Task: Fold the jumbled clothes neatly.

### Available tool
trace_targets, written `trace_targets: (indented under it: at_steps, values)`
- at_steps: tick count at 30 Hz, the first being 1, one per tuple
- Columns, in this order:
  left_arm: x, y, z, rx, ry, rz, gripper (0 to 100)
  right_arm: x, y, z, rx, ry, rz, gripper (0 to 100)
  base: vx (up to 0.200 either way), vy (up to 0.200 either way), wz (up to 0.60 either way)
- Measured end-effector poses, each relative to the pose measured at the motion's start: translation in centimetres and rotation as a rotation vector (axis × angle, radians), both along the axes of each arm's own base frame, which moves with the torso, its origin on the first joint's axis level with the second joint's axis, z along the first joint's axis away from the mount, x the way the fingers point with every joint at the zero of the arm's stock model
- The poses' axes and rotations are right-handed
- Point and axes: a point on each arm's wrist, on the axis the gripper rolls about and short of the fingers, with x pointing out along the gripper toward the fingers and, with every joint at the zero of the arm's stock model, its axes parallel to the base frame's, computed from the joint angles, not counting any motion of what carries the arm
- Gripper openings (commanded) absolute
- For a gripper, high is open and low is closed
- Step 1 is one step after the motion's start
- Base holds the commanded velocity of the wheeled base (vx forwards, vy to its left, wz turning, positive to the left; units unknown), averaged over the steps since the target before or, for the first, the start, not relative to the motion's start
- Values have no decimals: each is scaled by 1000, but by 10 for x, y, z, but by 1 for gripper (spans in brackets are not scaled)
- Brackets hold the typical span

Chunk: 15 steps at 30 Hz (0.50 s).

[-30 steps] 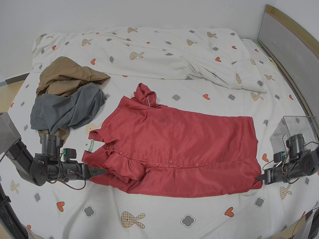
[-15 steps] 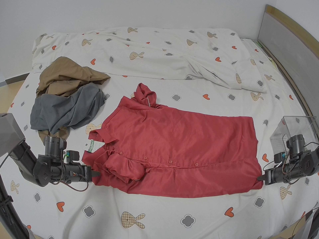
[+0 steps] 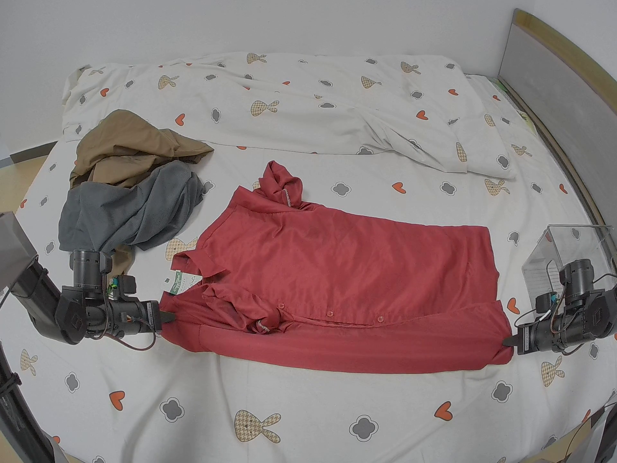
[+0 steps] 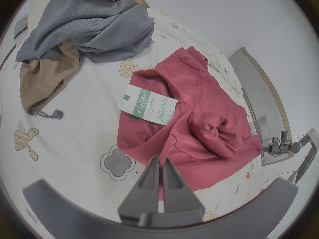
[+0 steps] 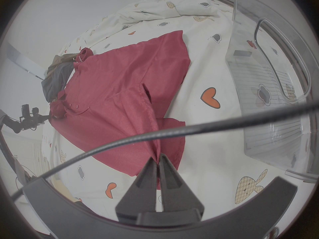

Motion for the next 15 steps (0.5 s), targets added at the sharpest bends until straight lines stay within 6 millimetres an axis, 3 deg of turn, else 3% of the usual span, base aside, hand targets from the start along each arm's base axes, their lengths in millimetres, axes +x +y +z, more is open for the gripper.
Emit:
trace_targets:
  at_steps: [15]
  values:
    - [-3,1,8,1,10,4,0,0,2,-1,1,6,6,0,0,0,0]
